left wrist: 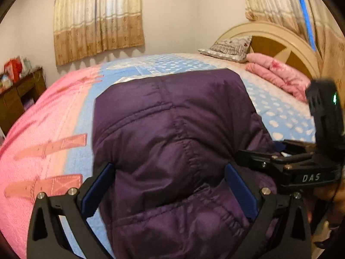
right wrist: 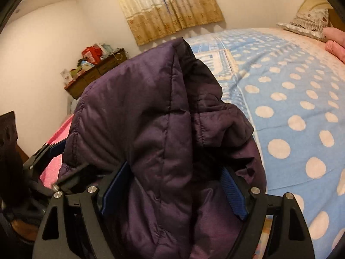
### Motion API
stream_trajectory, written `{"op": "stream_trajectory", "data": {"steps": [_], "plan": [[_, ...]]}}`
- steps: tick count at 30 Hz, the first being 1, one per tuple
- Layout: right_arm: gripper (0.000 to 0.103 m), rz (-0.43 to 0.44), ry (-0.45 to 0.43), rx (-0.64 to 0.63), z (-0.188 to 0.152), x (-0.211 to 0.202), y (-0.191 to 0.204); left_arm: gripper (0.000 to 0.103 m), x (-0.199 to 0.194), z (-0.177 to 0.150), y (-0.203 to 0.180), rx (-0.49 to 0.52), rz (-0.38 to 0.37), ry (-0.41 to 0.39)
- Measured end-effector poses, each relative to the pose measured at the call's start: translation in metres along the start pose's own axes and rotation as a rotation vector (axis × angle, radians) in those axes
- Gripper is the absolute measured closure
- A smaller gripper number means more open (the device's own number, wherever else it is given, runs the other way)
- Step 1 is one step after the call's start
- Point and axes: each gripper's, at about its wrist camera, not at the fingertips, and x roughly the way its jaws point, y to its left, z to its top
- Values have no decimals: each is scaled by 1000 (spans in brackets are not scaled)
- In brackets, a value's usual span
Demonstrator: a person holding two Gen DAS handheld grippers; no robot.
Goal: Fold large clothes
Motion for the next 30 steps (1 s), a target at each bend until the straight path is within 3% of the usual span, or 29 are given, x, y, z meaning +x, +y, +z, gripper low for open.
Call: {"op": "stream_trajectory", "data": {"steps": [6,9,13,15,19,21,24,27,30], "plan": [[15,19,-54,33,1,-19,-9,0,-36,-1,51,-183,-100,-81],[11,23,-89,50,10,-30,-14,0,-25,-3,75,-259,-156,-34],[7,-8,-17,4,24,-18,-15,0,3,-19,95,-409,-294,58],[7,-24,-12,-12,29,-16,-14,0,18,-29,94,-459,-329,121],[7,-2,-103,1,43,-41,-11,0,29,-40,87,-473,-399,137],[6,-39,-89,-11,51,-42,-16,0,31,-40,84,-462,-412,137],[5,-38,-15,5,53,-26,-33,0,33,-37,75,-439,-421,146],[5,62,84,115,48,0,-56,0,36,-31,64,-407,-423,154],[2,117,122,159,44,18,-69,0,38,-24,65,-404,-424,164]]}}
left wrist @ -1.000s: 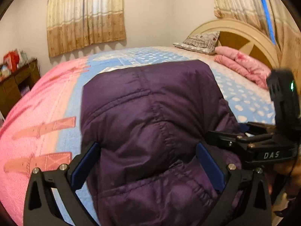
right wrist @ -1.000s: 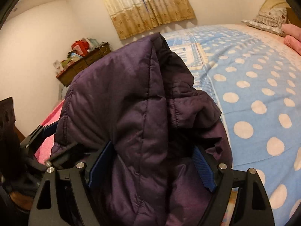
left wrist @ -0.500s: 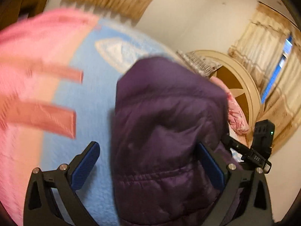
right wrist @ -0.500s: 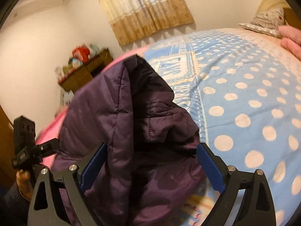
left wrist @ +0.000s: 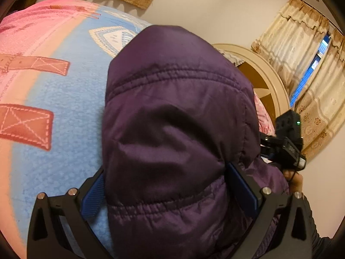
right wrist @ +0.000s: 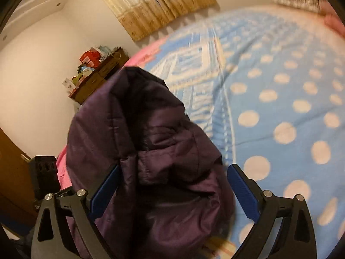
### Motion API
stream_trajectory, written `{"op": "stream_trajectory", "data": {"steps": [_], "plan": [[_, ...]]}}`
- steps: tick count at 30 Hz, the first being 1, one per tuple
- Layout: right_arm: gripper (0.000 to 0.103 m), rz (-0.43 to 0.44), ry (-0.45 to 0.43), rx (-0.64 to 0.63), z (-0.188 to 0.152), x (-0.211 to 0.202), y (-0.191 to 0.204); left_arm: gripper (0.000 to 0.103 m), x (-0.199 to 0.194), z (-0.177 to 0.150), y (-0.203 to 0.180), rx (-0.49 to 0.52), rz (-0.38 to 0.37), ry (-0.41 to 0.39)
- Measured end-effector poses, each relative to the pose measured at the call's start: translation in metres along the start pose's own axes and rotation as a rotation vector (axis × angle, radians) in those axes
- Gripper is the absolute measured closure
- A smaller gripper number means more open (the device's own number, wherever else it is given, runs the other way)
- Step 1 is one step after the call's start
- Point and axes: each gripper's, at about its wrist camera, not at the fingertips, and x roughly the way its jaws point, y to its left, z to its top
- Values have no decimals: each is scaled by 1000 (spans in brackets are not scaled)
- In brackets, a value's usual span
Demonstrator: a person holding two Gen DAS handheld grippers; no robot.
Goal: Fold large clothes
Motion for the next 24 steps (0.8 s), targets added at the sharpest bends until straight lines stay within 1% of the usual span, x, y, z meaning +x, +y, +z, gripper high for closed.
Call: {"op": "stream_trajectory", "data": {"steps": [2,4,9,11,13,15,18,22,23,24], "plan": [[1,39,26,19,-2,8,-6,0,3,1,-2,-1,3,6],[1,88,32,44,-5,10,-11,0,3,3,-4,4,1,7],[1,173,11,55,-10,7,-19,0,4,1,2,-6,-30,5],[1,206,6,62,-10,6,-18,0,4,0,1,-9,-27,4],[1,176,16,32,-10,9,-10,0,3,-2,2,-7,-22,2],[1,107,29,-37,-10,19,2,0,4,-2,2,-7,-9,1],[1,142,43,-8,-9,29,-3,0,6,-1,-1,-9,0,-4],[1,126,77,6,-6,33,0,0,8,0,0,-24,-17,-12],[10,134,81,11,-7,32,3,0,7,-1,0,-22,-12,-15],[19,184,85,27,-8,30,5,0,6,-1,-2,-17,-2,-19]]}}
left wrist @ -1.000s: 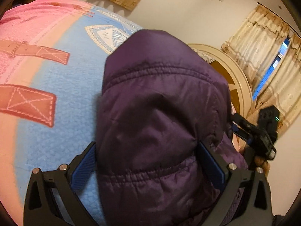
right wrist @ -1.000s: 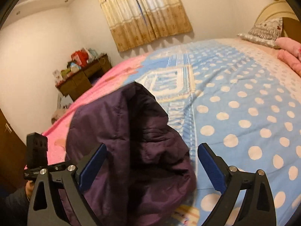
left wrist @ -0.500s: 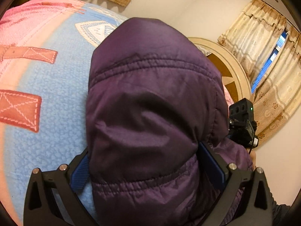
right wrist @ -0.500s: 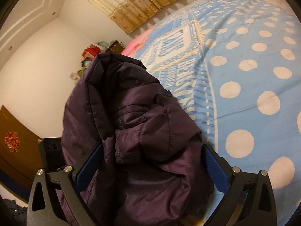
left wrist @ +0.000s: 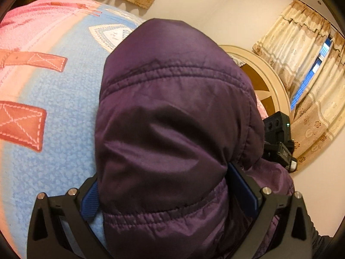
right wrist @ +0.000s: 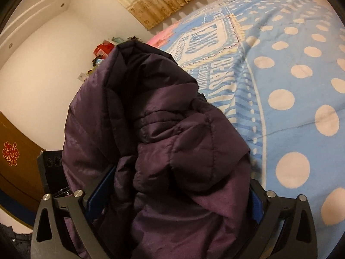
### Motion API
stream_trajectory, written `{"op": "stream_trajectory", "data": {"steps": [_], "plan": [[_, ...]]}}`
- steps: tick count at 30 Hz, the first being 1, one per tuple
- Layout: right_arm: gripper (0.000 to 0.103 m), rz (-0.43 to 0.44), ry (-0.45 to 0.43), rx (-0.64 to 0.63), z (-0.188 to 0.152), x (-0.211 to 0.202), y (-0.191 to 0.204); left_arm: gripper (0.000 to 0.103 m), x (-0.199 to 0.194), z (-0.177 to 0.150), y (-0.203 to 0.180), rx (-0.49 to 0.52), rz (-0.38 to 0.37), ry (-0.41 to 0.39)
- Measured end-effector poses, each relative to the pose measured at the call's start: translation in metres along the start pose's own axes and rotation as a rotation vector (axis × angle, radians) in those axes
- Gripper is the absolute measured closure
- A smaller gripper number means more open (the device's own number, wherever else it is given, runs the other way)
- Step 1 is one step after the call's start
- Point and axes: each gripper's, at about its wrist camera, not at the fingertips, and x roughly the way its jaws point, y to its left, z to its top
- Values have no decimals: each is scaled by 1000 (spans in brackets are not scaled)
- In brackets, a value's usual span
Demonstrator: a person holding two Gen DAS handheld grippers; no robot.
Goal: Fold large clothes
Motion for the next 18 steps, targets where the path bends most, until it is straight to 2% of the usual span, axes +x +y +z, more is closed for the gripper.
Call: {"op": "stream_trajectory", "data": {"steps": [1,2,5,11,18], "plan": [[31,27,-12,15,-1,-1,0,0,-2,0,-1,-1,10,-4],[39,33,-25,15,-3,-5,2,0,-4,0,-5,0,21,-10],[49,49,-61,19,-10,-14,5,4,-11,-2,-26,65,73,-33],[55,125,-117,53,-22,-29,9,6,-27,-2,-54,130,110,-58],[55,170,-133,60,-23,-29,30,6,-49,-2,-61,134,156,-65]]}}
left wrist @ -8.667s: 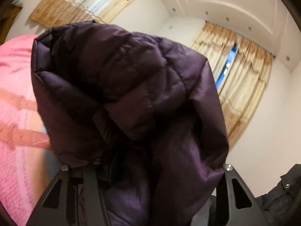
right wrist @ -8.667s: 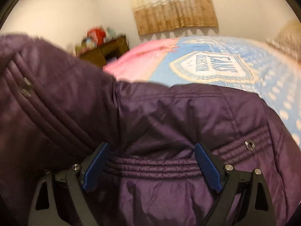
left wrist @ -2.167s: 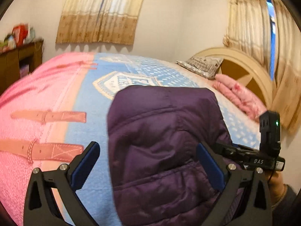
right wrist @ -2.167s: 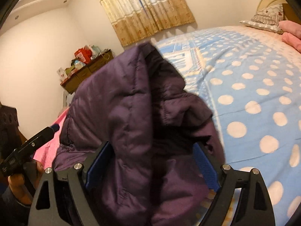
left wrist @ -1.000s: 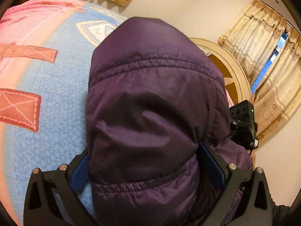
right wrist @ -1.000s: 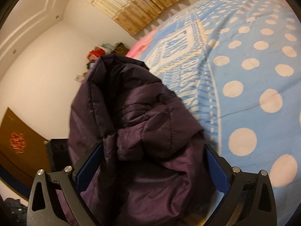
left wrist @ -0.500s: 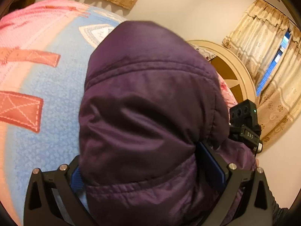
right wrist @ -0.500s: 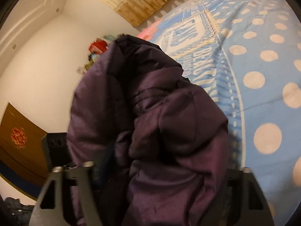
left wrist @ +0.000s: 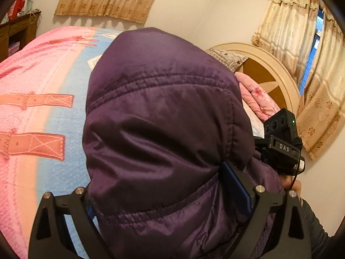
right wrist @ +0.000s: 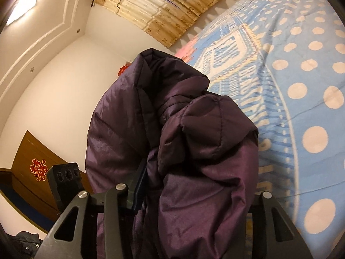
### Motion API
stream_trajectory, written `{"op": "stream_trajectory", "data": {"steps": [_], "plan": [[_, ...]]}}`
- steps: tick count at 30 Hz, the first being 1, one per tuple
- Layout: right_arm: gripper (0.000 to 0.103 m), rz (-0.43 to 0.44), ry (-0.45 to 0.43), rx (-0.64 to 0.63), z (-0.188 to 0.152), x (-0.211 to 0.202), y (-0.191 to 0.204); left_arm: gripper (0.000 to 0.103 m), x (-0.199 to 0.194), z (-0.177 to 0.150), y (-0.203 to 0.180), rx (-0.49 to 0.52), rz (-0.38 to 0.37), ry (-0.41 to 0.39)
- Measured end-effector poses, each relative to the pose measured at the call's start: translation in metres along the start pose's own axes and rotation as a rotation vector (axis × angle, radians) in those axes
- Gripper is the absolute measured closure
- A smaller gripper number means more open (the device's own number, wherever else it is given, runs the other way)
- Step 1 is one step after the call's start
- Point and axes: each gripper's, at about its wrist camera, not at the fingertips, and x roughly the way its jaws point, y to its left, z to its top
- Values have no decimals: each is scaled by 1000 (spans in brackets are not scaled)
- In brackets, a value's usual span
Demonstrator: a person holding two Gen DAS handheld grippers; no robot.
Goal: Fold large clothes
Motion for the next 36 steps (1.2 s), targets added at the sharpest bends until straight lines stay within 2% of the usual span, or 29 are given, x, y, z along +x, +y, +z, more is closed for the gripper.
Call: {"op": "stream_trajectory", "data": {"steps": [14,36], "plan": [[56,74,66,-40,9,65,49,6,-21,9,19,-26,124,-58],[57,252,256,-140,20,230,157,6,-77,14,90,-179,319,-191]]}}
